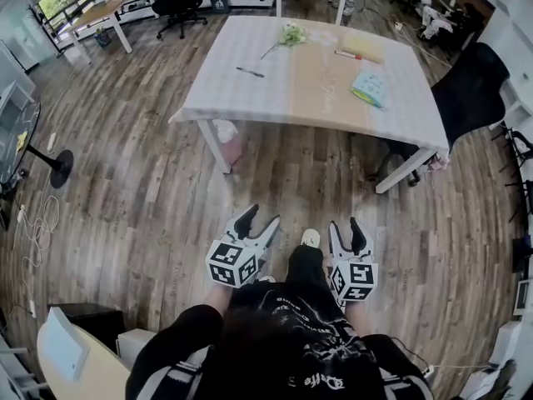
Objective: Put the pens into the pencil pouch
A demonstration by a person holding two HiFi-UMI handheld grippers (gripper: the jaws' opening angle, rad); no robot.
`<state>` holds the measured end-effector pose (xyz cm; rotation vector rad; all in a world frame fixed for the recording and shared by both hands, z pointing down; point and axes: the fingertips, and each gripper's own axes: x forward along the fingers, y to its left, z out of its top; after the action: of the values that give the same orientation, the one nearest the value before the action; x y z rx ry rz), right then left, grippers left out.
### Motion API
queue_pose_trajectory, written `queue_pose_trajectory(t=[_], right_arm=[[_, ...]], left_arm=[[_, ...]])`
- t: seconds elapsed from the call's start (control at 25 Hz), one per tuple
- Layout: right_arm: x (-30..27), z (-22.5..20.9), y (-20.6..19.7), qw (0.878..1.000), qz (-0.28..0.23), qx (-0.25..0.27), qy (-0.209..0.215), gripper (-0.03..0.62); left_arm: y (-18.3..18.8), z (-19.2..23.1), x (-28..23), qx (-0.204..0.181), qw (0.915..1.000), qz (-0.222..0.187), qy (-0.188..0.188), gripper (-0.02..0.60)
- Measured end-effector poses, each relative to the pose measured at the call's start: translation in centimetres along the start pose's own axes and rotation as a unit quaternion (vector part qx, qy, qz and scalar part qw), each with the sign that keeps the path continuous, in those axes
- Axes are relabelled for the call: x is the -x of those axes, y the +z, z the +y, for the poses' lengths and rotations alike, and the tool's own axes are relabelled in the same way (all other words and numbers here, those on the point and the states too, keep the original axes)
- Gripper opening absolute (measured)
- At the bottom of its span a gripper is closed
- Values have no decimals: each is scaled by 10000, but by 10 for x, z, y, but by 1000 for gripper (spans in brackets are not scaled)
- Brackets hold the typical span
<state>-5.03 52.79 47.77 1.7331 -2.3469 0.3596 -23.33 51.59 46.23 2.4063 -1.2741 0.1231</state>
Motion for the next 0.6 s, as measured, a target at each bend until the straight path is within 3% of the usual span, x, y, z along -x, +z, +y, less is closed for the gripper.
queue_pose_trajectory(t=[0.6], right_arm=[[-172,-114,55,9983,89,194,544,198]], left_arm=[[70,42,-169,62,9981,-53,616,255]])
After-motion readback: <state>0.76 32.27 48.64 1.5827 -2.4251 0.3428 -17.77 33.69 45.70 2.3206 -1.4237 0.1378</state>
